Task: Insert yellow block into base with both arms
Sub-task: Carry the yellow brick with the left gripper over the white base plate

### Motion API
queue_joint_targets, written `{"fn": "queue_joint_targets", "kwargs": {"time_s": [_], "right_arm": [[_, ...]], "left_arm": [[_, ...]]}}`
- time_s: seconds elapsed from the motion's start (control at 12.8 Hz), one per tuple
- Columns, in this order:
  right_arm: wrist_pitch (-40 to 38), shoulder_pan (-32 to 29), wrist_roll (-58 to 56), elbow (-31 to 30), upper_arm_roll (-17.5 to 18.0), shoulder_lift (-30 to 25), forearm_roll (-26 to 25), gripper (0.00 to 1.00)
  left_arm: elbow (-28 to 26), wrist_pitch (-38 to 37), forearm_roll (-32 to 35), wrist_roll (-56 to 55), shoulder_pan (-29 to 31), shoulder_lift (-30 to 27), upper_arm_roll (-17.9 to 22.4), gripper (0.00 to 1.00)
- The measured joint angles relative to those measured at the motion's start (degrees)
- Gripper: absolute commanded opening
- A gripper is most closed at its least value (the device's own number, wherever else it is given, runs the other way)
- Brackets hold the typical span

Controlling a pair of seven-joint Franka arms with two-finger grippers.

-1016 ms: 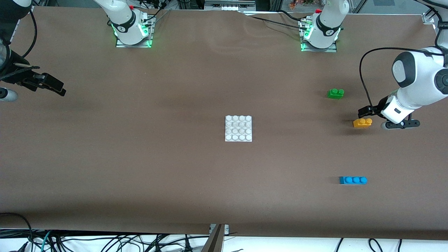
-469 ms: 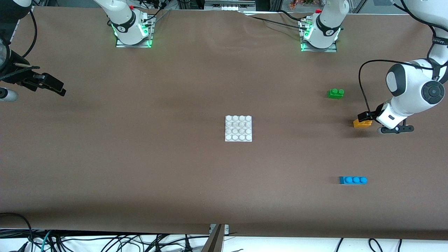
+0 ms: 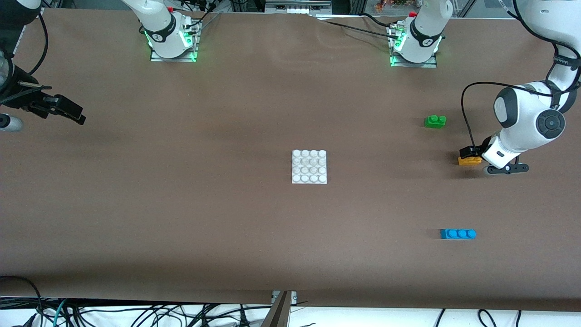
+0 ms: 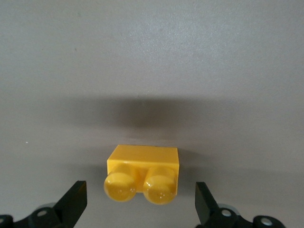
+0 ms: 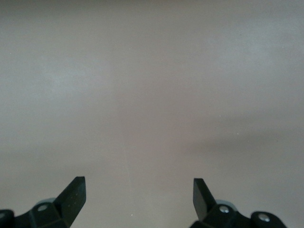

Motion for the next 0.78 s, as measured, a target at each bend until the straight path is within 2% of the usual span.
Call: {"fn": "queue_joint_targets", "kwargs": {"time_s": [0.47, 0.63, 0.78], "right_arm": [[0.0, 0.0, 0.0, 0.0, 0.0, 0.0, 0.0, 1.00], [0.0, 0.0, 0.0, 0.0, 0.1, 0.0, 0.0, 1.00], [0.0, 0.0, 0.0, 0.0, 0.1, 0.0, 0.0, 1.00]], "left_arm": [[-0.1, 3.0, 0.0, 0.0, 0.0, 2.0, 0.0, 1.00], [-0.1, 3.4, 0.0, 0.0, 0.0, 2.3, 0.0, 0.90], [-0.1, 3.4, 0.0, 0.0, 0.0, 2.3, 0.0, 0.86]]}}
